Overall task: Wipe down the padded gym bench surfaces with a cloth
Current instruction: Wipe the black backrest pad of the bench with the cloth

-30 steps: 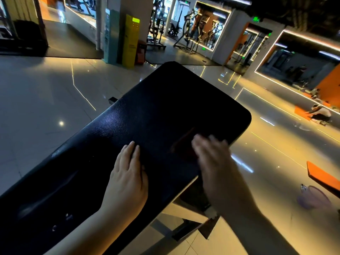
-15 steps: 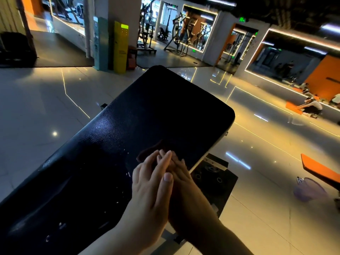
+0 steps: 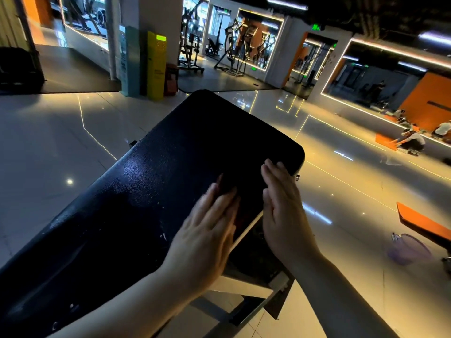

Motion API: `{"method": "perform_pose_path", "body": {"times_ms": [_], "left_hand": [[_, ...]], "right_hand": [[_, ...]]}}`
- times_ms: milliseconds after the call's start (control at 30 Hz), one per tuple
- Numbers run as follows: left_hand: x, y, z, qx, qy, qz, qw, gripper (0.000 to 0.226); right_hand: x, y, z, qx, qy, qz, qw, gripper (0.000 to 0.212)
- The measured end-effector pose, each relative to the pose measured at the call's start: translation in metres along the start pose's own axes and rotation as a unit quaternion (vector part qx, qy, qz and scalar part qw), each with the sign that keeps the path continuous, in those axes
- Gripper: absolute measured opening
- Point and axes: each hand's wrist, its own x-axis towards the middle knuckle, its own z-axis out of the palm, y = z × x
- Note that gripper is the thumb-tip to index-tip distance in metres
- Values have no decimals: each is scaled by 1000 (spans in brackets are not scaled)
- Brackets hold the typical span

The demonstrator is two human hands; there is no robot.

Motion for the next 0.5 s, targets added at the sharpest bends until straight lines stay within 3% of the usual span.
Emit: {"method": "perform_pose_path", "body": {"times_ms": [133,333,500], "left_hand": [[31,-9,-3,-81,18,-107,991,57],[-2,-9,-1,-21,-39,88,995,62],[39,-10,-13,-106,-13,-49,993,60]], "right_hand": [[2,8,4,-2,0,0,1000,49],[0,12,3,-11,-17,-26,999,52],[3,12,7,-5,0,-25,1000,51]]}}
